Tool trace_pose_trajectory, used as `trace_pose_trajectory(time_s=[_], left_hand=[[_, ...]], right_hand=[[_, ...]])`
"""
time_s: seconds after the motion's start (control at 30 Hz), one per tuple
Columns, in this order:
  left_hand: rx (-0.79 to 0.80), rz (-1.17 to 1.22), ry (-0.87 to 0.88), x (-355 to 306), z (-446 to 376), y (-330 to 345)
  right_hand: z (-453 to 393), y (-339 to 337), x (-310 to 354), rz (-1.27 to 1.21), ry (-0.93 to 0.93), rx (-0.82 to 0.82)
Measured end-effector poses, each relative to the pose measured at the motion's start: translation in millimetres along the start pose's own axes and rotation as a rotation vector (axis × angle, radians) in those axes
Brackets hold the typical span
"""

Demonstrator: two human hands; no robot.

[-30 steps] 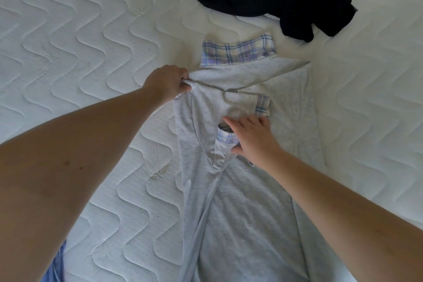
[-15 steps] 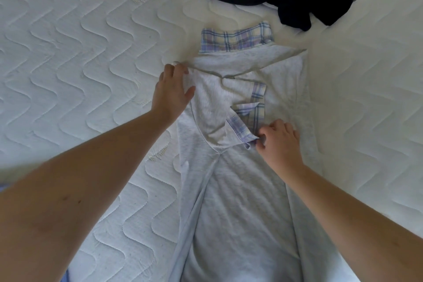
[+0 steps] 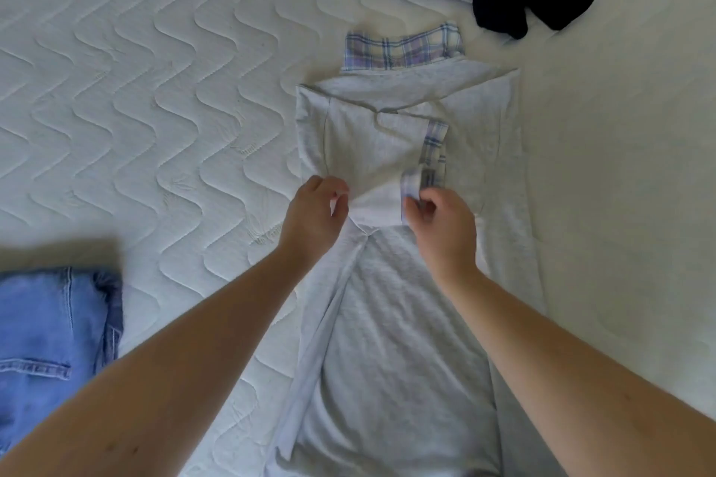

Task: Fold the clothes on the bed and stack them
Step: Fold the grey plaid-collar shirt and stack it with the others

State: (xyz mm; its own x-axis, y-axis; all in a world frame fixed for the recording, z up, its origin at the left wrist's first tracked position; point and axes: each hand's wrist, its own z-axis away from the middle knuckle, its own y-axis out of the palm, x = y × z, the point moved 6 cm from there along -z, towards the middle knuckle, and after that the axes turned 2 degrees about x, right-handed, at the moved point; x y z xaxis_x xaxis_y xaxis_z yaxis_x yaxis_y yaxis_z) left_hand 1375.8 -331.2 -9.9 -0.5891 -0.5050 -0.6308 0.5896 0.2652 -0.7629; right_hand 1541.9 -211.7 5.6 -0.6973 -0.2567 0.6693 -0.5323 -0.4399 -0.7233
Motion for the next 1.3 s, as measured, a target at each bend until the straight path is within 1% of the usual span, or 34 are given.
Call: trace_pose_trajectory(time_s=[0.1, 0.13, 0.2, 0.23, 0.3, 0.33, 0.4, 0.43, 0.5, 0.57, 0.6, 0.67, 0.73, 0.8, 0.87, 0.93, 1.0, 1.07, 1.13, 1.2, 1.23, 1.3], left_hand=[[-0.014, 0.062, -0.032, 0.7, 23.0, 6.7], [-0.016, 0.097, -0.029, -0.1, 30.2, 7.9], [-0.022, 0.15, -0.05, 1.1, 42.9, 6.8], [-0.034, 0.165, -0.079, 3.3, 49.4, 4.7], [-0.071, 0.178, -0.169, 11.0, 65.4, -0.5], [-0.086, 0.173, -0.225, 15.9, 76.1, -2.5], [-0.093, 0.137, -0.366, 28.6, 102.9, -3.6], [-0.064, 0.125, -0.453, 35.6, 118.5, -1.3], [0.081, 0.11, -0.607, 46.5, 152.2, 10.6], [0.237, 0.048, -0.672, 50.4, 184.6, 25.4], [0.287, 0.022, -0.689, 51.2, 199.4, 31.4], [0.329, -0.015, -0.711, 52.7, 224.1, 38.8], [0.319, -0.057, -0.721, 54.7, 242.9, 41.1], [0.314, -0.065, -0.752, 54.6, 259.8, 41.0], [0.353, -0.067, -0.767, 50.9, 274.2, 40.6], [0.367, -0.064, -0.755, 45.2, 283.4, 39.1], [0.339, -0.038, -0.743, 39.4, 288.5, 34.8], [0.308, 0.027, -0.727, 33.0, 290.4, 31.3], [0.295, 0.094, -0.681, 22.8, 293.7, 31.5], [0.338, 0.187, -0.613, 7.3, 297.6, 35.3], [0.377, 0.285, -0.594, 0.1, 301.3, 39.0], [0.46, 0.498, -0.607, -10.6, 312.1, 47.4]], right_hand=[[25.2, 1.9, -46.1, 0.061, 0.202, 0.091], [28.9, 1.7, -56.5, 0.082, 0.243, 0.103], [33.7, 4.0, -62.7, 0.078, 0.255, 0.106], [37.6, 8.7, -62.0, 0.04, 0.265, 0.134], [51.0, 29.0, -57.4, -0.169, 0.346, 0.263], [59.6, 41.4, -52.2, -0.293, 0.412, 0.334], [74.9, 61.4, -40.9, -0.455, 0.56, 0.414], [80.6, 69.8, -35.7, -0.499, 0.619, 0.439], [87.7, 83.5, -22.6, -0.52, 0.642, 0.494], [89.3, 94.4, -7.6, -0.547, 0.605, 0.529], [88.9, 98.4, 0.1, -0.571, 0.6, 0.531], [87.1, 108.1, 9.6, -0.604, 0.618, 0.521], [86.4, 116.2, 15.8, -0.566, 0.615, 0.524], [91.5, 120.5, 19.8, -0.461, 0.606, 0.573], [105.9, 123.2, 21.6, -0.401, 0.634, 0.635], [122.4, 125.1, 19.3, -0.422, 0.688, 0.62], [136.4, 122.7, 19.6, -0.416, 0.694, 0.599], [146.9, 119.9, 17.4, -0.409, 0.692, 0.611], [159.9, 117.4, 11.9, -0.415, 0.699, 0.684], [175.6, 113.2, 4.3, -0.421, 0.705, 0.775], [182.7, 110.5, -1.2, -0.414, 0.7, 0.795], [193.2, 99.9, -14.2, -0.402, 0.689, 0.757]])
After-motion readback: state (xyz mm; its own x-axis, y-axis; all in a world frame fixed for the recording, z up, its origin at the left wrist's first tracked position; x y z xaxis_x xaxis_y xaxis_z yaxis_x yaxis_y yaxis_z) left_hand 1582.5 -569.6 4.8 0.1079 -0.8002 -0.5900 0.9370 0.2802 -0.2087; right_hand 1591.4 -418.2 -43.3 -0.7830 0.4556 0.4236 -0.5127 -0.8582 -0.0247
